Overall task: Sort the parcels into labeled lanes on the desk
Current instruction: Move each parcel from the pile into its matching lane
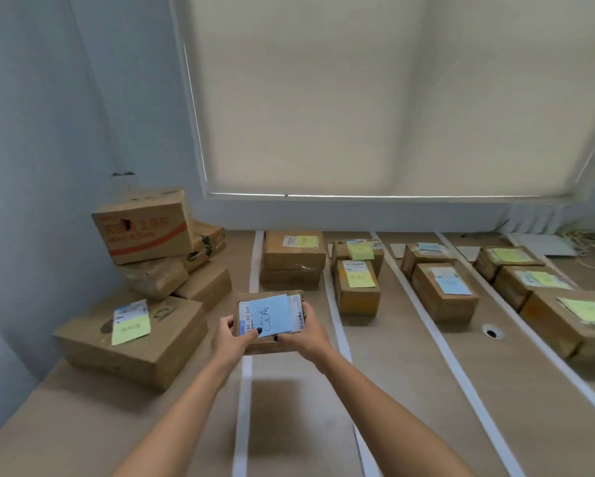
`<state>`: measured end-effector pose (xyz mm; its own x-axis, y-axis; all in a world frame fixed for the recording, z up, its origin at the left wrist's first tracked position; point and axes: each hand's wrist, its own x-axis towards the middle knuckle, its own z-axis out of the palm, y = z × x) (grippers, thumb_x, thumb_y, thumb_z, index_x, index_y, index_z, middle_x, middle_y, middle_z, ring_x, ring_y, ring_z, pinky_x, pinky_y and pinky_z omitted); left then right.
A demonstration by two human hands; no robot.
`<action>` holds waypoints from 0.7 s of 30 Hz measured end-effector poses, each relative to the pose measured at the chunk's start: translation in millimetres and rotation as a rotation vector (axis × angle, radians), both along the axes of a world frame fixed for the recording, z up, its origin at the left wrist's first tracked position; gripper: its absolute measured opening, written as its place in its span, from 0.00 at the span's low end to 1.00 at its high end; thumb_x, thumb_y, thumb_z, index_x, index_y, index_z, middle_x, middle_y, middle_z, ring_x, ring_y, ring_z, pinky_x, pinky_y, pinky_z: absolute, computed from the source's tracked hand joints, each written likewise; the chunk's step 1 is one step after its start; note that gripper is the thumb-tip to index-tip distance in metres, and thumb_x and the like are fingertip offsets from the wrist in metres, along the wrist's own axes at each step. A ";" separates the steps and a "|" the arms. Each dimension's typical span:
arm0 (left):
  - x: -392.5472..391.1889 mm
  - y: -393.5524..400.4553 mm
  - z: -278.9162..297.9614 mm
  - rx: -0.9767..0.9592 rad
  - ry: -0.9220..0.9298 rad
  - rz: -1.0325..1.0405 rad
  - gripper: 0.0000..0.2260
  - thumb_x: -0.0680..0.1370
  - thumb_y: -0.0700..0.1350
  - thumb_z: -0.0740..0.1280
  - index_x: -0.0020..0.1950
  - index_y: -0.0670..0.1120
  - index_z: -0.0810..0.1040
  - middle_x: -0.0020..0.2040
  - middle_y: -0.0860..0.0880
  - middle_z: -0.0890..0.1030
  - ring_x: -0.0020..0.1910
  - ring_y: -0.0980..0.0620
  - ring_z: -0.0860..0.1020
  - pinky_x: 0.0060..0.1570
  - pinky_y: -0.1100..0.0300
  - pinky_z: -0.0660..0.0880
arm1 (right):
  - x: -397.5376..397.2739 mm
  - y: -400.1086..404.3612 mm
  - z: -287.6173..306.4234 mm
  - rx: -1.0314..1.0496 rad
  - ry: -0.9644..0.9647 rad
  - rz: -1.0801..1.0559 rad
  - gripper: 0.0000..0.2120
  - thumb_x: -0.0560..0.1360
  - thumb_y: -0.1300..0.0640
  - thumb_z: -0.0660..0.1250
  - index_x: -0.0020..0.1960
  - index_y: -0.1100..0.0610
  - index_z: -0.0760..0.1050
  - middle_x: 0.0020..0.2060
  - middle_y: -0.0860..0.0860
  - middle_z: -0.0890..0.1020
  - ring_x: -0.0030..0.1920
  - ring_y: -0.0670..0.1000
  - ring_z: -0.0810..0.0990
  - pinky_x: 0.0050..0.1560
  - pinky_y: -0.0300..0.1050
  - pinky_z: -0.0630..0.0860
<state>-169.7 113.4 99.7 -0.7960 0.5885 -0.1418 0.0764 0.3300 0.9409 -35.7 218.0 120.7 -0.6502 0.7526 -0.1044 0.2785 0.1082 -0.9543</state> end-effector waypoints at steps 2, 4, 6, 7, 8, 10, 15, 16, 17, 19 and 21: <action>53.0 32.9 -9.8 0.012 -0.041 0.011 0.21 0.71 0.41 0.73 0.59 0.45 0.67 0.55 0.47 0.77 0.50 0.51 0.76 0.46 0.57 0.73 | 48.5 32.2 -4.1 -0.005 -0.022 0.000 0.39 0.65 0.61 0.76 0.70 0.51 0.60 0.63 0.51 0.73 0.62 0.51 0.74 0.58 0.52 0.78; 101.4 65.2 -14.0 0.002 -0.094 -0.004 0.23 0.71 0.42 0.73 0.61 0.46 0.65 0.54 0.48 0.77 0.50 0.50 0.77 0.49 0.55 0.76 | 92.1 59.8 -6.9 -0.012 -0.049 -0.043 0.41 0.65 0.60 0.76 0.71 0.52 0.59 0.64 0.52 0.73 0.62 0.52 0.73 0.59 0.53 0.77; 143.8 95.1 -12.3 -0.002 -0.118 -0.031 0.23 0.72 0.43 0.73 0.61 0.47 0.63 0.53 0.49 0.76 0.50 0.50 0.76 0.48 0.55 0.78 | 132.1 83.2 -8.6 -0.016 -0.073 -0.099 0.41 0.65 0.60 0.77 0.71 0.53 0.58 0.64 0.52 0.72 0.62 0.52 0.73 0.60 0.52 0.76; 162.0 108.2 -10.0 0.000 -0.123 -0.049 0.23 0.72 0.42 0.72 0.60 0.48 0.63 0.52 0.49 0.76 0.50 0.51 0.76 0.45 0.58 0.78 | 150.5 93.7 -9.5 -0.030 -0.077 -0.123 0.40 0.65 0.60 0.77 0.70 0.52 0.58 0.64 0.52 0.72 0.62 0.51 0.73 0.60 0.51 0.77; 178.6 120.1 -7.0 -0.002 -0.129 -0.073 0.23 0.72 0.42 0.72 0.60 0.49 0.63 0.52 0.50 0.76 0.50 0.52 0.76 0.41 0.63 0.76 | 168.4 103.5 -10.3 -0.048 -0.080 -0.145 0.39 0.66 0.61 0.77 0.69 0.52 0.59 0.64 0.52 0.72 0.62 0.51 0.73 0.57 0.48 0.78; 207.8 142.1 -2.6 -0.013 -0.142 -0.122 0.23 0.72 0.42 0.72 0.62 0.48 0.63 0.55 0.49 0.75 0.50 0.54 0.75 0.36 0.69 0.71 | 201.8 123.0 -11.1 -0.074 -0.092 -0.180 0.38 0.66 0.61 0.76 0.69 0.50 0.59 0.64 0.51 0.72 0.59 0.48 0.72 0.45 0.37 0.78; 272.9 198.4 -5.1 -0.066 -0.173 -0.234 0.27 0.73 0.40 0.71 0.68 0.48 0.62 0.64 0.48 0.73 0.54 0.53 0.74 0.37 0.69 0.74 | 272.2 178.7 -14.4 -0.110 -0.128 -0.323 0.34 0.67 0.59 0.75 0.67 0.54 0.62 0.62 0.51 0.76 0.56 0.48 0.74 0.47 0.40 0.77; 285.7 210.2 -7.2 -0.077 -0.181 -0.254 0.27 0.73 0.40 0.71 0.68 0.48 0.62 0.65 0.47 0.73 0.54 0.53 0.74 0.37 0.68 0.75 | 285.0 190.9 -17.2 -0.116 -0.148 -0.355 0.30 0.67 0.59 0.75 0.65 0.55 0.64 0.61 0.52 0.77 0.55 0.50 0.76 0.52 0.44 0.77; 298.5 222.1 -9.6 -0.086 -0.190 -0.270 0.27 0.73 0.39 0.70 0.68 0.48 0.61 0.65 0.47 0.73 0.54 0.53 0.75 0.36 0.68 0.76 | 297.6 202.9 -20.8 -0.129 -0.160 -0.378 0.28 0.68 0.58 0.74 0.63 0.56 0.66 0.60 0.53 0.78 0.55 0.51 0.77 0.54 0.47 0.77; 322.0 245.4 -14.0 -0.104 -0.210 -0.289 0.27 0.73 0.39 0.70 0.67 0.48 0.61 0.65 0.47 0.74 0.53 0.53 0.75 0.33 0.69 0.75 | 321.3 225.1 -28.5 -0.158 -0.164 -0.397 0.25 0.69 0.59 0.73 0.62 0.57 0.68 0.59 0.53 0.79 0.55 0.52 0.78 0.57 0.50 0.77; 342.9 266.7 -20.6 -0.124 -0.225 -0.311 0.28 0.73 0.39 0.71 0.67 0.49 0.60 0.65 0.48 0.73 0.51 0.54 0.74 0.30 0.70 0.74 | 343.4 244.6 -35.2 -0.167 -0.151 -0.411 0.24 0.69 0.59 0.73 0.63 0.56 0.70 0.59 0.52 0.79 0.55 0.51 0.78 0.55 0.49 0.78</action>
